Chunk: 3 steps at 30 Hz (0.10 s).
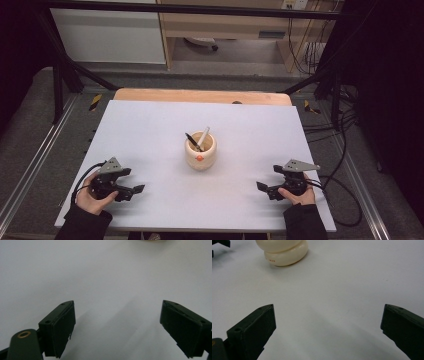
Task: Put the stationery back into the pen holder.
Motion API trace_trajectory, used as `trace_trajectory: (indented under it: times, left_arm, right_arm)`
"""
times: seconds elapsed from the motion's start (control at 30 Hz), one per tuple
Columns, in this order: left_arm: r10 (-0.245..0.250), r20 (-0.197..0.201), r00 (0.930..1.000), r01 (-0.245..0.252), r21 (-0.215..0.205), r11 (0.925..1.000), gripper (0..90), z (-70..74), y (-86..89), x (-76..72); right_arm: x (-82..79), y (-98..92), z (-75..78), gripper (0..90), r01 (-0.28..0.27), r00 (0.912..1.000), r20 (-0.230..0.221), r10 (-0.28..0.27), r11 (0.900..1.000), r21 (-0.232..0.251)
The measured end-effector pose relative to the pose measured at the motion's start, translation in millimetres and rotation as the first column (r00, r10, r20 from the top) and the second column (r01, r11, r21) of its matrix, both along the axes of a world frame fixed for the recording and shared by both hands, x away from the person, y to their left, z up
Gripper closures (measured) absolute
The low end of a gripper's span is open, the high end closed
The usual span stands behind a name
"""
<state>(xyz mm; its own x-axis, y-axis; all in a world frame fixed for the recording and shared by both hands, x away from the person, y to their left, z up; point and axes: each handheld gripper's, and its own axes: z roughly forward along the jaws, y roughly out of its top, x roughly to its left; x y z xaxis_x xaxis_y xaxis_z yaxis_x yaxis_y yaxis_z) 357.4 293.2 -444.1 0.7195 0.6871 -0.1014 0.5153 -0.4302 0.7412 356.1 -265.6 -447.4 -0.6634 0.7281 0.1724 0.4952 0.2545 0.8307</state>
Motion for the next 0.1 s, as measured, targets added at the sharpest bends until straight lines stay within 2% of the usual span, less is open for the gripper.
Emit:
trace_trajectory:
  times: [0.1]
  left_arm:
    - [-0.001,0.003,1.0,0.001,-0.001,1.0,13.2,0.6,-0.1,-0.2]
  right_arm:
    - [-0.6,-0.9,1.1,0.8,0.004,1.0,0.002,-0.004,1.0,0.007]
